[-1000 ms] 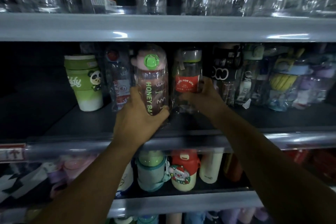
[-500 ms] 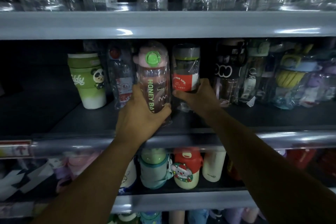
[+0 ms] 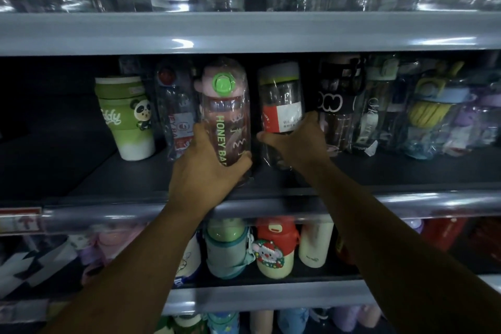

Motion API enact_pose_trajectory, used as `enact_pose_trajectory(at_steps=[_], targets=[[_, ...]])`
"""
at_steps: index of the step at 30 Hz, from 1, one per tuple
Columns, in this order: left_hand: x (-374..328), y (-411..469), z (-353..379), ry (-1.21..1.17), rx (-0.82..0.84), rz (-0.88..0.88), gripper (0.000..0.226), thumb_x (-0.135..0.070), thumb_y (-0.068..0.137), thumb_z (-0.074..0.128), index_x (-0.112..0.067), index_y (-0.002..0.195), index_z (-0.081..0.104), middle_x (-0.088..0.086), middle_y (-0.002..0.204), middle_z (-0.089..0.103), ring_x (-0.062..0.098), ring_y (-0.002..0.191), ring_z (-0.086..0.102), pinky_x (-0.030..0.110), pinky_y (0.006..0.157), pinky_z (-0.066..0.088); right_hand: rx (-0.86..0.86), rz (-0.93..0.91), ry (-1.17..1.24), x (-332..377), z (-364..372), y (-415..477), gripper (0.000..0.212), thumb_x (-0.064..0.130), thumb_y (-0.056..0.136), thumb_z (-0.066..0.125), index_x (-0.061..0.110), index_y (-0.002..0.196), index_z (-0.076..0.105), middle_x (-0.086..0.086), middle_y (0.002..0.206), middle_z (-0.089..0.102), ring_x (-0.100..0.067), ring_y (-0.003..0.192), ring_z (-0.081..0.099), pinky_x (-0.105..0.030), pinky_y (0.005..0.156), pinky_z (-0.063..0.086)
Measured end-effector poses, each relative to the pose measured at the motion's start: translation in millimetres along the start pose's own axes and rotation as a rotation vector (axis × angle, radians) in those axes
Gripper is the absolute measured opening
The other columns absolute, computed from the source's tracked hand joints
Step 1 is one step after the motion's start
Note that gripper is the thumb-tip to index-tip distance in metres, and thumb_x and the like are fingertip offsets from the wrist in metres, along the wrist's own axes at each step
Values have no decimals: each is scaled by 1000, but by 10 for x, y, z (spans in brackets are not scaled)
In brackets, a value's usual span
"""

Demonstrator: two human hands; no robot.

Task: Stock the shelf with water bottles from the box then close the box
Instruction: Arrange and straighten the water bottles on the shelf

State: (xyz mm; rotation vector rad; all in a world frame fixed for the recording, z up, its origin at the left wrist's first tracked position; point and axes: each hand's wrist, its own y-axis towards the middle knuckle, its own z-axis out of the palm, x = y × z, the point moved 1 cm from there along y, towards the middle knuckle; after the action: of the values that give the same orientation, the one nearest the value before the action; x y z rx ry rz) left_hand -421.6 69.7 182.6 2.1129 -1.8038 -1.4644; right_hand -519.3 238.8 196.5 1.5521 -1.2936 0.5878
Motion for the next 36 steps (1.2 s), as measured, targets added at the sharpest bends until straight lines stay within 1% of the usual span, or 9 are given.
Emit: enact_pose_trajectory(at_steps=[3, 6, 9, 14, 19, 25, 30, 33, 36], targets=[[-1, -4, -1, -12, 1, 16, 71, -58, 78, 78, -27, 128, 37, -12, 102, 60, 18, 91, 62, 33, 81, 51, 14, -1, 61, -53, 0, -2, 83, 31, 68, 94, 16, 113, 26, 9, 96, 47, -4, 83, 53, -18, 69, 50], [4, -4, 1, -19, -5, 24, 73, -58, 78, 78, -26, 131, 37, -12, 104, 60, 17, 90, 61, 34, 82, 51, 28, -21, 120, -49, -13, -42, 82, 31, 71, 92, 18, 118, 26, 9, 102, 47, -4, 90, 54, -24, 78, 53], [12, -5, 3, -25, -5, 29, 72, -56, 78, 78, -25, 129, 37, -11, 104, 60, 17, 89, 61, 32, 80, 50, 110, 0, 152, -27, 7, -42, 88, 33, 67, 88, 18, 130, 29, -2, 123, 53, -17, 107, 60, -35, 88, 58], [14, 4, 5, -22, -11, 16, 71, -56, 78, 79, -27, 127, 38, -12, 102, 59, 17, 88, 59, 32, 81, 49, 185, -3, 90, -105, -14, -6, 89, 46, 48, 76, 5, 124, 54, -6, 103, 71, -16, 85, 72, -21, 55, 55], [4, 3, 8, -18, -13, 19, 70, -57, 77, 79, -27, 126, 38, -11, 103, 60, 18, 91, 63, 34, 83, 53, 122, -23, 47, -135, -83, -48, 83, 36, 58, 96, 10, 124, 52, 1, 110, 67, -14, 94, 71, -34, 73, 64], [6, 1, -3, -14, -1, 13, 71, -58, 77, 78, -29, 127, 36, -9, 106, 64, 22, 95, 67, 39, 86, 55, 265, 46, 75, -142, -65, 47, 100, 44, 48, 94, 8, 131, 51, -7, 112, 70, -12, 82, 76, -26, 61, 62], [-2, -2, 5, -2, -8, 8, 72, -61, 75, 77, -28, 125, 36, -5, 108, 67, 25, 94, 67, 42, 86, 57, 253, 53, 104, -244, -161, 17, 53, 16, 74, 83, 10, 121, 60, -3, 106, 74, -8, 85, 73, -14, 59, 55], [-4, 0, 1, 2, -6, 11, 73, -61, 76, 76, -27, 127, 37, -3, 110, 68, 26, 96, 68, 43, 87, 57, 244, 87, 80, -275, -67, 51, 84, 46, 49, 95, 13, 118, 62, -2, 106, 75, -13, 88, 75, -26, 70, 62], [-7, -5, -2, -11, -2, 15, 74, -60, 77, 77, -26, 130, 38, -4, 112, 67, 24, 97, 68, 43, 88, 57, 194, 43, 15, -523, 132, 270, 127, 86, 20, 83, 17, 124, 60, -1, 113, 72, -18, 100, 72, -37, 80, 63]])
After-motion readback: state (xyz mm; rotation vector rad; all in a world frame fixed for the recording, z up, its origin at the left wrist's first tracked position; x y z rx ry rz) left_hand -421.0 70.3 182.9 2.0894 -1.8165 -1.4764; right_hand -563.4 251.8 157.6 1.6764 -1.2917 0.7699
